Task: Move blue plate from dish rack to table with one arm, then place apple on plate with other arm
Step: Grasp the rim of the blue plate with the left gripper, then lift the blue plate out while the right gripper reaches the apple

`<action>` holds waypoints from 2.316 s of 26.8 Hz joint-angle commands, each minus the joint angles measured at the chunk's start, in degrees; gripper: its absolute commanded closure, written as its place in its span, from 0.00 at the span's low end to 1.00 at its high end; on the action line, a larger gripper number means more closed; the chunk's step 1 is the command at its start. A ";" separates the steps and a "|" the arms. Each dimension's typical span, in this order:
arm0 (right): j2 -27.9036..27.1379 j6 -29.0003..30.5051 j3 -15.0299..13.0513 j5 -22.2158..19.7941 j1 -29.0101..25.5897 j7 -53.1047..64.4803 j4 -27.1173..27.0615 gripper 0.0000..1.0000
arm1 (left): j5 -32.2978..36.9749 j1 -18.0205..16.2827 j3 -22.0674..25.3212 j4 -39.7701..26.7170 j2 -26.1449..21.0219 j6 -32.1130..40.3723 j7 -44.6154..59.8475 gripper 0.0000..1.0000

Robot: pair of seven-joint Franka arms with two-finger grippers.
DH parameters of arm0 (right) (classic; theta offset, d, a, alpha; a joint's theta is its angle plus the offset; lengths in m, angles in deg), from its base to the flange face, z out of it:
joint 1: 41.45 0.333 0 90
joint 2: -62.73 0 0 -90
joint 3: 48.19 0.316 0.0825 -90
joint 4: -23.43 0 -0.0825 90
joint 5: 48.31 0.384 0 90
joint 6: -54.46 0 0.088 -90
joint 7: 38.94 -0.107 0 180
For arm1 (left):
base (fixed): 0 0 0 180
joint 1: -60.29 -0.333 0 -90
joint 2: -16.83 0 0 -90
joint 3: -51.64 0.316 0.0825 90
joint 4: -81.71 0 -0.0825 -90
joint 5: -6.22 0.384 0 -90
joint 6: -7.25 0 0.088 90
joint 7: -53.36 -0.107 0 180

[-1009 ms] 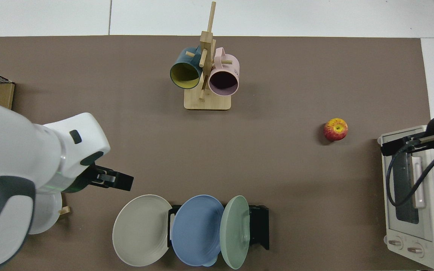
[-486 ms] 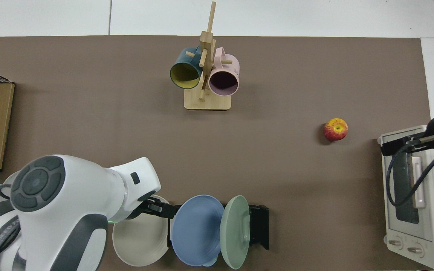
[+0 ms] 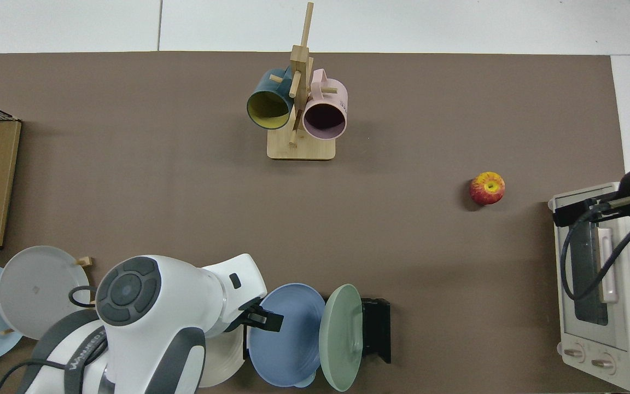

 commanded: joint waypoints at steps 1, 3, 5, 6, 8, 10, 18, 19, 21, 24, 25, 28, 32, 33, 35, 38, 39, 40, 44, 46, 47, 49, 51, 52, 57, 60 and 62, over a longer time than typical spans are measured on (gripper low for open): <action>0.57 0.71 0.25 0.09 -0.31 -0.57 0.47 0.00 | -2.52 -0.39 -2.31 -2.84 0.81 -2.82 0.39 0.00; 0.57 0.71 0.25 0.09 -0.31 -0.66 0.47 0.00 | -2.69 -0.39 -3.02 -3.01 0.90 -2.90 1.79 0.00; 0.57 0.71 0.25 0.09 -0.31 -0.66 0.47 0.00 | -2.69 -0.39 -3.54 -3.01 0.90 -2.99 2.59 0.00; 0.57 0.71 0.25 0.09 -0.31 -0.66 0.47 0.00 | -2.69 -0.39 -4.16 -3.10 1.07 -3.08 2.76 0.00; 0.57 0.71 0.25 0.09 -0.31 -0.66 0.47 0.00 | -2.69 -0.48 -5.48 -3.28 1.34 -3.25 4.60 0.00; 0.57 0.71 0.25 0.09 -0.57 -0.66 0.47 0.00 | -2.78 -0.48 -6.27 -3.37 1.51 -3.43 6.54 0.00; 0.66 0.62 0.68 0.09 -0.22 -0.48 0.56 0.00 | -2.78 -0.56 -8.65 -5.30 0.55 -8.71 9.01 0.24; 0.66 0.62 0.86 0.09 -0.13 -0.57 0.47 0.00 | -2.78 -0.65 -8.65 -5.30 0.55 -8.71 9.09 0.38; 0.74 0.27 0.95 -0.09 0.04 -0.39 0.56 0.00 | -2.78 -0.83 -8.65 -5.21 0.55 -8.71 9.18 0.61; 0.92 0.18 0.86 0.00 -0.13 0.05 0.82 0.00 | -2.78 -1.09 -8.65 -5.04 0.46 -8.53 9.18 0.90; 1.01 0.44 0.86 -0.09 -0.13 0.31 0.91 0.00 | -2.69 -1.18 -8.65 -4.86 0.46 -8.53 9.18 0.97; 1.01 0.97 0.86 -0.09 -0.04 0.40 1.26 0.00 | -2.08 -1.27 -8.47 -4.51 0.55 -8.35 8.31 1.00; 1.18 6.23 0.86 0.00 -0.31 0.57 3.89 0.00 | -1.64 -2.76 -8.12 -2.14 0.63 -5.82 8.13 1.00; 1.10 7.38 0.86 0.00 -0.31 0.57 4.60 0.00 | -1.64 -3.37 -8.03 -1.27 0.64 -4.24 8.13 1.00; 0.75 9.84 0.77 0.00 -0.39 0.57 6.00 0.00 | -1.38 -4.95 -7.68 1.01 0.90 -1.16 8.04 1.00; -0.04 14.05 0.77 0.00 -0.57 0.57 8.20 0.00 | 0.29 -6.63 -5.75 5.50 0.29 3.59 7.25 1.00; -0.48 15.72 0.77 0.00 -0.66 0.57 8.90 0.00 | 0.99 -6.63 -4.88 6.38 -0.24 4.30 6.55 1.00; -1.18 17.22 0.77 0.00 -0.66 0.57 9.61 0.00 | 1.52 -6.54 -3.82 7.35 -0.94 4.56 5.94 1.00; -4.61 21.26 0.77 0.00 -0.66 0.57 10.40 0.00 | 1.79 -5.93 0.22 12.18 -5.06 4.74 5.84 1.00; -6.71 23.90 0.77 0.09 -0.66 0.40 10.40 0.00 | 2.23 -5.49 1.81 15.42 -7.79 4.74 5.93 1.00; -7.77 25.48 0.77 0.09 -0.66 0.31 10.40 0.00 | 2.58 -5.31 2.51 17.01 -8.93 4.74 5.93 1.00; -9.62 28.38 0.77 0.09 -0.66 0.31 10.40 0.00 | 3.63 -5.22 4.18 19.30 -10.96 4.39 5.58 1.00; -11.11 30.05 0.77 0.09 -0.83 0.22 10.40 0.00 | 3.99 -5.31 5.59 20.53 -12.10 3.78 5.32 1.00; -11.82 30.76 0.77 0.09 -1.27 0.40 10.40 0.00 | 3.73 -5.31 6.72 20.97 -13.07 3.51 4.88 1.00; -14.72 33.48 0.86 0.09 -2.16 0.14 11.80 0.00 | 0.04 -5.66 8.58 25.19 -20.44 3.51 2.06 1.00; -16.21 37.35 0.86 0.09 -1.80 0.14 12.95 0.00 | -2.51 -6.19 8.84 26.51 -24.75 2.73 1.89 1.00; -17.09 38.50 0.86 0.09 -1.80 0.14 13.39 0.00 | -3.74 -6.63 10.68 27.65 -27.65 1.76 0.40 1.00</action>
